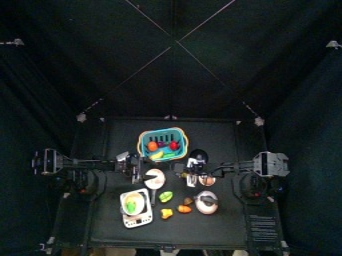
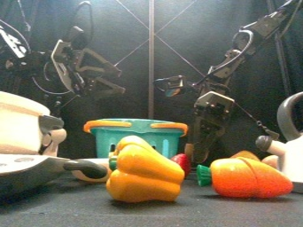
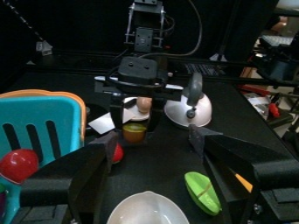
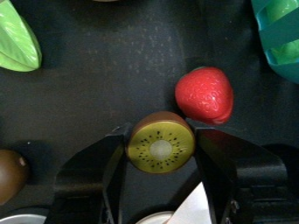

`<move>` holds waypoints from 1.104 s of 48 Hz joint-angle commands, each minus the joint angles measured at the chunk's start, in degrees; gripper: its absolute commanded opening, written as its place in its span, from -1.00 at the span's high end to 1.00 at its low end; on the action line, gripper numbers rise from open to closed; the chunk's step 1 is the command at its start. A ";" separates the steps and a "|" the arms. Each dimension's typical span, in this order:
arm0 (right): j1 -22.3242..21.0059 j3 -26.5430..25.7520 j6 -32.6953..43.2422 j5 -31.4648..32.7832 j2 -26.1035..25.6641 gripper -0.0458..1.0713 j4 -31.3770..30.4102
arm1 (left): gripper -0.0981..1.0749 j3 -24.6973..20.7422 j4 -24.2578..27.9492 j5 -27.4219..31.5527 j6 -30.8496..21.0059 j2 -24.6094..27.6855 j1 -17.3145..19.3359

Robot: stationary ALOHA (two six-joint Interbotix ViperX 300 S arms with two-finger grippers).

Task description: Place kiwi half into basket

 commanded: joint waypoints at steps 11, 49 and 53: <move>-1.05 -7.47 0.09 -2.55 -11.25 -0.23 -7.21 | -0.86 -0.62 -0.26 -0.18 0.00 -2.11 -0.35; -16.79 -10.72 0.18 -19.34 -0.88 -0.95 0.62 | -0.86 -0.88 -0.26 -0.18 0.00 -2.64 -0.44; -16.44 -10.63 0.26 -19.34 -1.76 -0.95 0.70 | -0.86 -0.88 -0.26 -0.18 0.00 -2.64 -0.44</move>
